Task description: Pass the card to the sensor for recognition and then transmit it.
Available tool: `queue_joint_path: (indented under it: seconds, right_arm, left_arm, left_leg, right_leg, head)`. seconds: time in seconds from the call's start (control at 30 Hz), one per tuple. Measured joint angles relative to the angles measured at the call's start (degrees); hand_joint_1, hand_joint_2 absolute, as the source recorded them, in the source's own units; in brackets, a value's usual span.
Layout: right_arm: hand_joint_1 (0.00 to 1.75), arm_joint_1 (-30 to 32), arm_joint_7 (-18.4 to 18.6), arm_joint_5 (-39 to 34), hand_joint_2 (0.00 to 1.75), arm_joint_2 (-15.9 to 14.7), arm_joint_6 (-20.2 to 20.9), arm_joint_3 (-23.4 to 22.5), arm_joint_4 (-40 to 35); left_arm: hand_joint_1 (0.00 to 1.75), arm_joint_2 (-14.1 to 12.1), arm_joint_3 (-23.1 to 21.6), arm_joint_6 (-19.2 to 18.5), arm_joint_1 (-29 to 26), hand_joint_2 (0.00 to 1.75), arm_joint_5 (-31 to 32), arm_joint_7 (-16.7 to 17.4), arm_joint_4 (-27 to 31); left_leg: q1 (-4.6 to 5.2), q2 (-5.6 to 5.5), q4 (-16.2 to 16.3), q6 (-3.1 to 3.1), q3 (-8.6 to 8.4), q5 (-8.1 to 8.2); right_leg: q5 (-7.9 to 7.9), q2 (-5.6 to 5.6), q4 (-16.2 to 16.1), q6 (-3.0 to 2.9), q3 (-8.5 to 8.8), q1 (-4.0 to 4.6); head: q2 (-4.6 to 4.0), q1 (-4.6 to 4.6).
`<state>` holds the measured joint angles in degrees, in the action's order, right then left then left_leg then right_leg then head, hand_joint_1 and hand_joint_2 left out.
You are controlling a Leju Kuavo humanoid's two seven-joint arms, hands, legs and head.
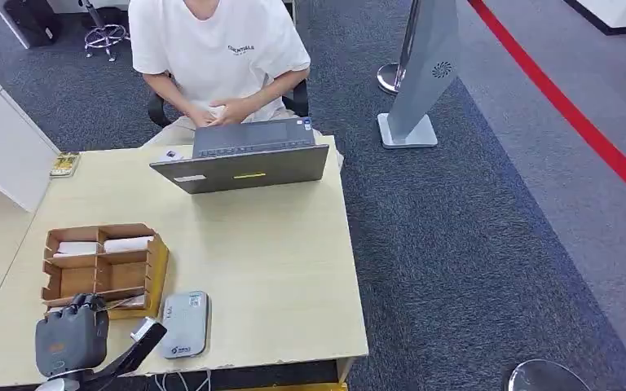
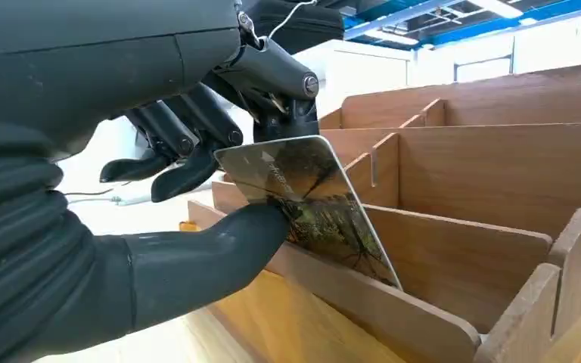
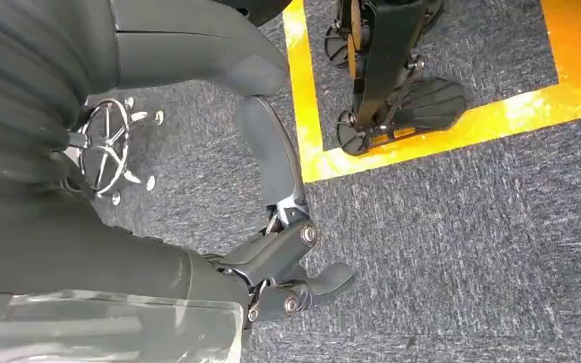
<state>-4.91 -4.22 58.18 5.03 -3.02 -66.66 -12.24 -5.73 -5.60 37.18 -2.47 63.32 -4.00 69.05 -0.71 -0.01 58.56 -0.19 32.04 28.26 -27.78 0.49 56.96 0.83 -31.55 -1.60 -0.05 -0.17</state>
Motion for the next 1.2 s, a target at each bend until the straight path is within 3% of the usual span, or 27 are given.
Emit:
queue_joint_path:
  seconds: [0.3, 0.53, 0.8, 1.03, 1.2]
  right_arm:
    - [0.00, 0.0, 0.0, 0.0, 1.75, 0.0, 0.0, 0.0, 0.0]
    - [0.00, 0.0, -0.1, 0.2, 1.75, 0.0, 0.0, 0.0, 0.0]
    - [0.00, 0.0, -0.2, 0.6, 1.75, 0.0, 0.1, 0.1, 0.0]
    - [0.00, -0.1, -0.2, 1.0, 1.75, 0.0, 0.1, 0.1, 0.0]
    - [0.00, -0.3, -0.2, 1.9, 1.75, 0.0, 0.1, 0.6, 0.0]
  left_arm:
    - [1.75, -0.2, 0.0, 0.1, -0.2, 1.75, 0.2, -0.1, 1.1]
    - [1.75, -1.6, 0.0, -0.2, 0.3, 1.75, 1.5, -0.7, 10.6]
    - [1.75, -3.8, -0.8, -2.3, 4.1, 1.75, 1.1, -0.3, 18.4]
    - [1.75, -4.7, -1.2, -2.4, 5.7, 1.75, 0.9, -0.3, 20.2]
    - [1.75, -6.3, -1.7, -3.9, 12.0, 1.75, 0.4, 0.3, 20.1]
  left_leg:
    - [-0.01, 0.00, 0.0, 0.00, 0.00, 0.00]
    - [-0.01, 0.00, 0.0, 0.00, -0.02, -0.01]
    - [-0.02, -0.02, 0.0, -0.04, -0.03, -0.06]
    - [-0.03, -0.02, 0.0, -0.05, -0.02, -0.06]
    - [-0.04, -0.07, 0.0, -0.07, -0.03, -0.12]
  right_leg:
    - [0.00, 0.00, 0.0, 0.00, -0.01, 0.01]
    - [0.00, 0.00, 0.0, 0.00, -0.01, 0.02]
    - [0.03, 0.01, 0.0, -0.03, 0.00, 0.02]
    - [0.03, 0.00, 0.0, -0.03, -0.01, 0.03]
    - [0.10, -0.06, 0.0, -0.10, 0.01, 0.04]
  head:
    - [-0.02, 0.00]
    - [-0.02, 0.02]
    - [-0.02, 0.00]
    - [0.00, 0.00]
    - [-0.02, -0.02]
